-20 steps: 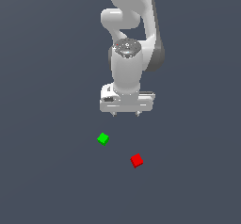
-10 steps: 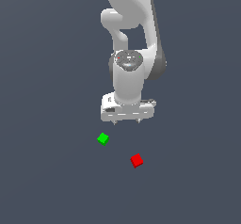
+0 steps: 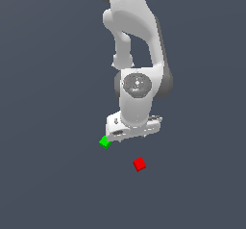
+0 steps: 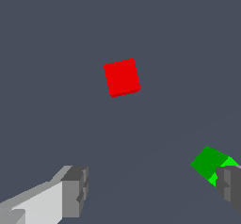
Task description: Stack the red cube on top of the green cube.
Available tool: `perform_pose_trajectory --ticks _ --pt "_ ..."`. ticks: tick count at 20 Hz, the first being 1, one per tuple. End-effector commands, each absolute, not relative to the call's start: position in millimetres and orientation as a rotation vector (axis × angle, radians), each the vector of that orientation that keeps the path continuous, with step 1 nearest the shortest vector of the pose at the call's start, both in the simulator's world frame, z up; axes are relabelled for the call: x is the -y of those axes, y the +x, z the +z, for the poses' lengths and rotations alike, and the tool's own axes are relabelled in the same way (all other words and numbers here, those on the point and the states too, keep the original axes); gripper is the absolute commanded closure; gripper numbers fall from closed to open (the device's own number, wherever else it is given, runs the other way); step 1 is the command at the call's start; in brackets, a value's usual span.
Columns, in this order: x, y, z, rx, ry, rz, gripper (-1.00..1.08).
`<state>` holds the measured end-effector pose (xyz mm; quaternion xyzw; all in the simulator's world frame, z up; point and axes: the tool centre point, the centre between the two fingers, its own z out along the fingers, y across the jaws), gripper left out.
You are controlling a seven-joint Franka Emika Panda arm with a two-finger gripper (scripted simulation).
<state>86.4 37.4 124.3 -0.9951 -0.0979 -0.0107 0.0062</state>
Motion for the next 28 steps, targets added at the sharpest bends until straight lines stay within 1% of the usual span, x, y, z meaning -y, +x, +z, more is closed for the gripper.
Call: perform_pose_trajectory --ticks 1,15,28 --pt "-41.1 97.7 116.5 0.356 -3.110 -0.029 -0.92" --pt "-62.3 146.1 81.9 0.573 -3.086 -0.008 -0.92" --pt "-71.7 162.6 70.4 0.647 -3.074 0.000 -0.92"
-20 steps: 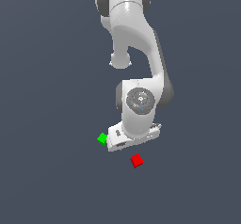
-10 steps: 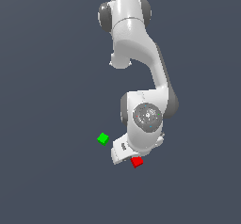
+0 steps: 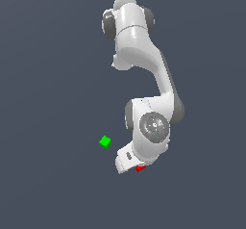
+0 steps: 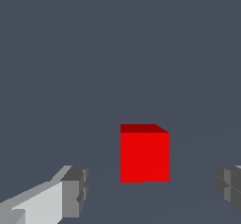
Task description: Stack the red cube on top of the green cube.
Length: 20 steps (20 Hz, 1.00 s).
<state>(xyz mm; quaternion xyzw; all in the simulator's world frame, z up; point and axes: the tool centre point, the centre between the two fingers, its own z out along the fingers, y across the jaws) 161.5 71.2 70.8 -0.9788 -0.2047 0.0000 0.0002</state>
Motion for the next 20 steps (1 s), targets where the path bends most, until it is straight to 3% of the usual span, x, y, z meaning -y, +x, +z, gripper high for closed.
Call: perform_pose_trajectory --ticks 1,8,20 --pt "-71.8 163.0 70.2 0.649 -3.074 0.000 -0.92" --pt "-72.1 163.0 66.5 0.650 -3.074 0.000 -0.92" --pt "-72.2 162.6 19.3 0.651 -3.074 0.000 -0.92"
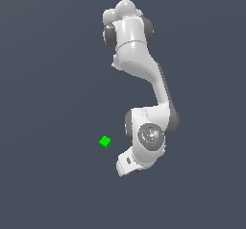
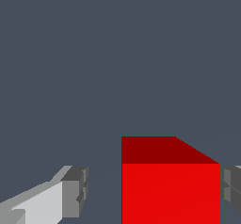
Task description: Stack the red cube on top of the green cube.
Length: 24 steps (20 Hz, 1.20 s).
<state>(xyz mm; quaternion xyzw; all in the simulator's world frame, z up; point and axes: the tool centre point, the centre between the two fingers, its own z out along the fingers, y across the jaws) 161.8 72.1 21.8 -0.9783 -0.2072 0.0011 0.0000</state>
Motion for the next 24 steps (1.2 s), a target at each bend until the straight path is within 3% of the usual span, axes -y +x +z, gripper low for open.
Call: perform_pose_trajectory --ticks 1,4,5,24 --pt "-72.2 162.9 19.0 0.651 -3.074 0.000 -0.92" --pt "-72.3 163.6 20.0 0.651 -3.074 0.000 -0.92" --pt "-72.3 163.6 20.0 0.651 -3.074 0.000 1.08" --pt "-72.1 162.6 41.7 0.651 -3.073 0.001 1.08"
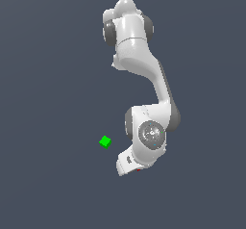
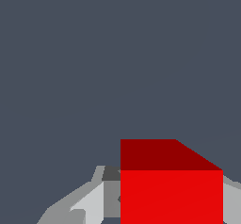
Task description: Stack the red cube on top of the green cube.
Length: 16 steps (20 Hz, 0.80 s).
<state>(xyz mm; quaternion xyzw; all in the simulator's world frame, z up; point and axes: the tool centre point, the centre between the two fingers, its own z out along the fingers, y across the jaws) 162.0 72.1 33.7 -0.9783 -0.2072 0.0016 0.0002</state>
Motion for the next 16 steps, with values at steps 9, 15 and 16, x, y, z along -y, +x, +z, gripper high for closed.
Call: perform_pose_trajectory --ticks 9,15,16 --pt "-72.1 161.9 101.0 0.651 -3.074 0.001 1.08" --pt "-72.3 163.0 119.0 0.651 -3.074 0.001 1.08" --pt "-72.2 163.2 119.9 0.651 -3.073 0.000 1.08"
